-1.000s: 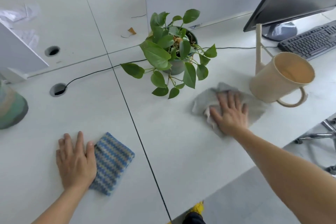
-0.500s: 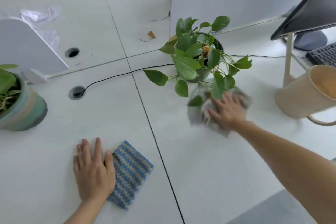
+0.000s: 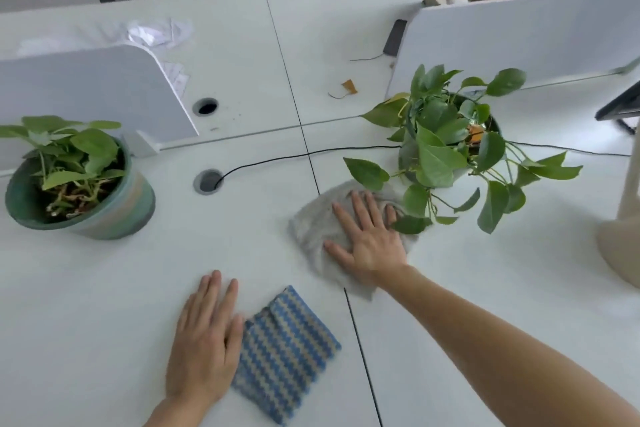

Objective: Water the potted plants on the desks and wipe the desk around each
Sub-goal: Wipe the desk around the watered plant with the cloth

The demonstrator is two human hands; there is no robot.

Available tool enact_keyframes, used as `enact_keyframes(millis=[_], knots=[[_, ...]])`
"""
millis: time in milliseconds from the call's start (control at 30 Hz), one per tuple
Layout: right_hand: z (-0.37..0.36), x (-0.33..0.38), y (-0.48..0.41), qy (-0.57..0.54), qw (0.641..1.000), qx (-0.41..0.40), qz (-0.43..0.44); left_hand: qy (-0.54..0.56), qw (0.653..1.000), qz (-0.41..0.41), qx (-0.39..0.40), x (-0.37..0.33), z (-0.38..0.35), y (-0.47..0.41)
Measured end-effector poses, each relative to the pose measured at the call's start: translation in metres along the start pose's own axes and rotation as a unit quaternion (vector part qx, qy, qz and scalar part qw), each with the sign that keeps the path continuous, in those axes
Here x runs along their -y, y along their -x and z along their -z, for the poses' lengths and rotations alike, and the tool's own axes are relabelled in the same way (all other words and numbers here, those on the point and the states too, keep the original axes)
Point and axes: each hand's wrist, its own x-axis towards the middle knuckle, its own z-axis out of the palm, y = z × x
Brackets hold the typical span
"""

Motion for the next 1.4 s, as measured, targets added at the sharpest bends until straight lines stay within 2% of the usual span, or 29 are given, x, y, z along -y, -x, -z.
enact_keyframes(millis=[100,167,233,333,400,500,600,667,733,800,867,900,1000,1133,1267,1400], knots=[[0.009,-0.001,-0.071,-0.086,0.993,-0.042,-0.072,0.001,1.000,-0.007,-0.007,-0.001,-0.004,0.000],[0.011,0.007,-0.122,-0.058,0.985,-0.082,-0.138,0.009,1.000,-0.018,-0.022,0.002,-0.005,0.001],[0.020,0.012,-0.158,-0.052,0.976,-0.084,-0.196,0.008,0.999,-0.025,-0.031,0.001,-0.007,0.001],[0.026,0.020,-0.185,-0.063,0.970,-0.072,-0.223,0.001,0.999,-0.023,-0.025,0.003,-0.006,0.000],[0.019,0.033,-0.163,-0.041,0.985,-0.059,-0.159,-0.009,1.000,-0.023,-0.011,0.006,-0.004,0.000],[-0.001,0.046,-0.075,0.011,1.000,-0.013,-0.008,-0.015,1.000,-0.012,0.010,0.005,-0.001,0.002],[-0.007,0.010,0.014,0.025,0.994,0.001,0.102,-0.013,0.999,0.004,0.032,0.003,0.002,0.000],[-0.002,-0.037,0.025,0.054,0.997,0.004,0.062,-0.013,0.999,0.008,0.038,0.000,0.003,-0.001],[0.004,-0.057,0.017,0.054,0.997,-0.032,-0.053,-0.015,0.999,0.007,0.041,-0.002,0.005,-0.002],[0.007,-0.041,0.007,0.017,0.983,-0.028,-0.179,-0.029,0.999,0.006,0.038,-0.002,0.004,-0.002],[0.009,-0.012,0.002,-0.027,0.974,-0.010,-0.226,-0.036,0.998,0.015,0.043,-0.001,0.004,-0.002],[0.008,-0.001,0.006,-0.023,0.976,0.000,-0.215,-0.039,0.998,0.018,0.043,-0.001,0.003,-0.003],[-0.008,0.009,0.046,0.011,0.994,0.003,-0.104,-0.033,0.998,0.020,0.042,-0.001,0.003,-0.003],[-0.045,-0.004,0.137,0.011,0.999,-0.031,0.004,-0.041,0.998,0.030,0.039,-0.002,-0.002,-0.002],[-0.067,-0.033,0.221,0.024,0.998,-0.041,0.048,-0.034,0.993,0.106,0.051,-0.035,0.007,-0.004],[-0.070,-0.063,0.284,0.033,0.999,0.001,0.035,0.012,0.997,0.052,-0.058,-0.112,0.013,0.032]])
